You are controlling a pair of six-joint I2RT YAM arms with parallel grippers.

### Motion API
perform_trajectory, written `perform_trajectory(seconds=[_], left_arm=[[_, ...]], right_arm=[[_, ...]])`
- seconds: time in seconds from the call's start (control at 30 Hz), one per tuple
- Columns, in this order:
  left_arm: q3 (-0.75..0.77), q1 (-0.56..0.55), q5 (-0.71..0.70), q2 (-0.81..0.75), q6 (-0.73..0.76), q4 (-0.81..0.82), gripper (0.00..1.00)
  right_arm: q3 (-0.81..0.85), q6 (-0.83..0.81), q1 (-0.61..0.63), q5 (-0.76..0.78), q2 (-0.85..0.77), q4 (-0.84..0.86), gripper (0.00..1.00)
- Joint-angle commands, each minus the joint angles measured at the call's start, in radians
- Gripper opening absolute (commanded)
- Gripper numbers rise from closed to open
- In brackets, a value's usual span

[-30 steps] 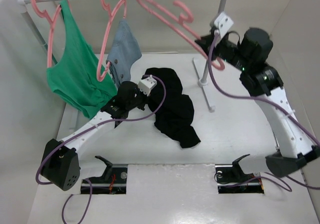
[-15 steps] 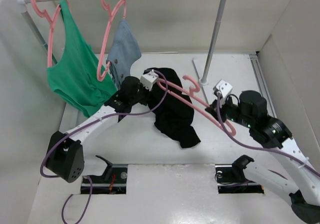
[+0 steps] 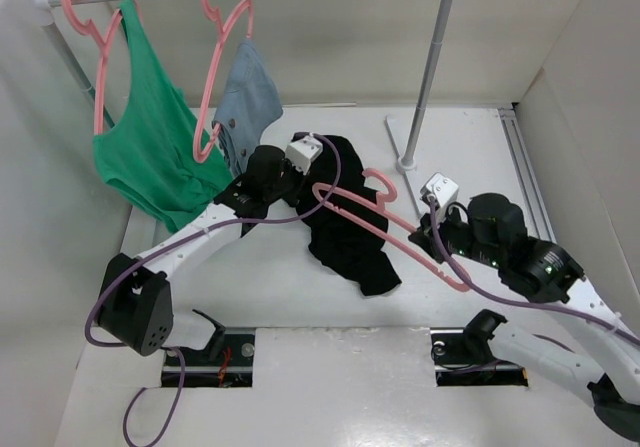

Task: Place the t-shirt on the hanger
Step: Place tshirt on hanger

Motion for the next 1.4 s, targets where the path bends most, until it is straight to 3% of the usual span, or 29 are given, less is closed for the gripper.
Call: perform_trajectory(seconds=[0.0, 0.2, 0.6, 0.7, 0.9, 1.17, 1.27, 1.3, 1.37], left_arm=[[0.046, -0.004, 0.012, -0.019, 0.022, 0.006, 0.0], [0.046, -0.004, 0.012, -0.029, 0.044, -0.003, 0.0], [0.165, -0.025, 0.169, -0.029, 0.08, -0.098, 0.0], [0.237, -0.034, 0.23, -0.029, 0.061, -0.11, 0.0], [0.392, -0.044, 0.368, -0.019, 0.004, -0.192, 0.0], [0.553, -0.157, 0.357, 0.002, 0.042, -0.316, 0.0], [0.544, -0.157, 0.31, 0.002, 0.091, -0.357, 0.0], [0.535, -0.157, 0.296, 0.002, 0.111, -0.368, 0.04], [0.524, -0.157, 0.287, -0.021, 0.195, -0.4, 0.23]], right_arm=[[0.02, 0.035, 0.025, 0.136, 0.028, 0.081, 0.0], [0.049, 0.003, 0.055, 0.178, 0.095, 0.103, 0.0], [0.132, -0.1, 0.115, 0.313, 0.178, 0.207, 0.0], [0.07, -0.171, 0.115, 0.213, 0.192, 0.326, 0.0], [-0.09, -0.172, 0.066, 0.172, 0.131, 0.593, 0.0], [-0.162, -0.154, -0.148, -0.115, 0.2, 0.813, 0.0], [-0.192, -0.143, -0.225, -0.242, 0.181, 0.854, 0.0], [-0.22, -0.143, -0.244, -0.27, 0.146, 0.865, 0.0], [-0.254, -0.143, -0.277, -0.345, 0.111, 0.874, 0.0]])
